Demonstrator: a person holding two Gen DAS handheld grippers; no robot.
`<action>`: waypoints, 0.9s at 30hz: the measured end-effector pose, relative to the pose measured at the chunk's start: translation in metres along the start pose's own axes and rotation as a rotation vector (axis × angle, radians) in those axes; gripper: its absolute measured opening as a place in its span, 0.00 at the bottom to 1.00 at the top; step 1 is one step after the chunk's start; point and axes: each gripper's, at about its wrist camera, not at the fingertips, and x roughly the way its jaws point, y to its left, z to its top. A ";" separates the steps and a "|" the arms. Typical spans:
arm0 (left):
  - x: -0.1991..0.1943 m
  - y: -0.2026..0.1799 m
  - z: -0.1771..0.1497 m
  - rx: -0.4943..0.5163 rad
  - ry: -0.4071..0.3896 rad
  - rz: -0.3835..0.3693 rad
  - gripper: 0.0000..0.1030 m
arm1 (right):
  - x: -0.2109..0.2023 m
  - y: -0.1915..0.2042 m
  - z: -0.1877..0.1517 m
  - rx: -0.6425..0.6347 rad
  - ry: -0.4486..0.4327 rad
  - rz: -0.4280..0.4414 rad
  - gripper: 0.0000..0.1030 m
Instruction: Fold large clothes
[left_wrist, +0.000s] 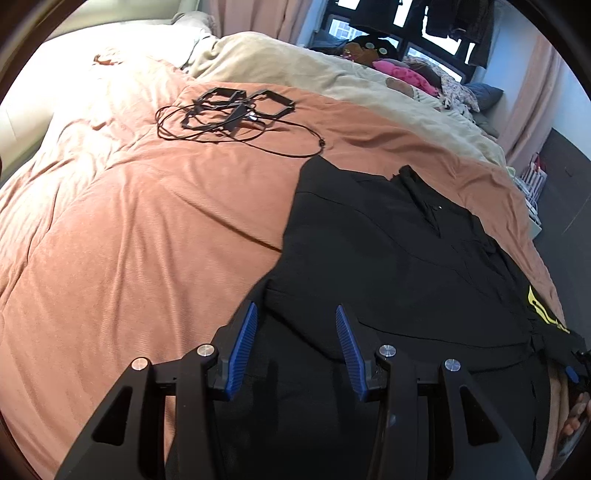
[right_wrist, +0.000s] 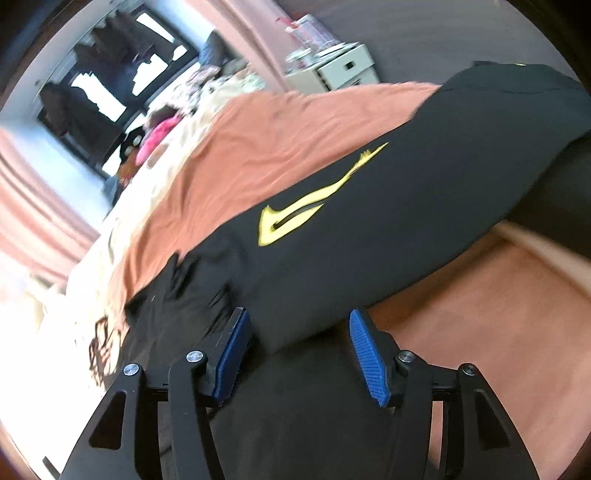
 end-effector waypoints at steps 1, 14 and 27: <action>0.001 -0.003 0.000 0.003 0.002 -0.003 0.44 | -0.003 -0.010 0.006 0.010 -0.012 -0.010 0.56; 0.006 -0.027 -0.008 0.072 0.009 0.008 0.44 | -0.003 -0.069 0.016 0.247 0.004 -0.020 0.56; 0.000 -0.004 -0.004 -0.013 -0.007 0.001 0.44 | -0.036 -0.033 0.026 0.123 -0.339 0.110 0.03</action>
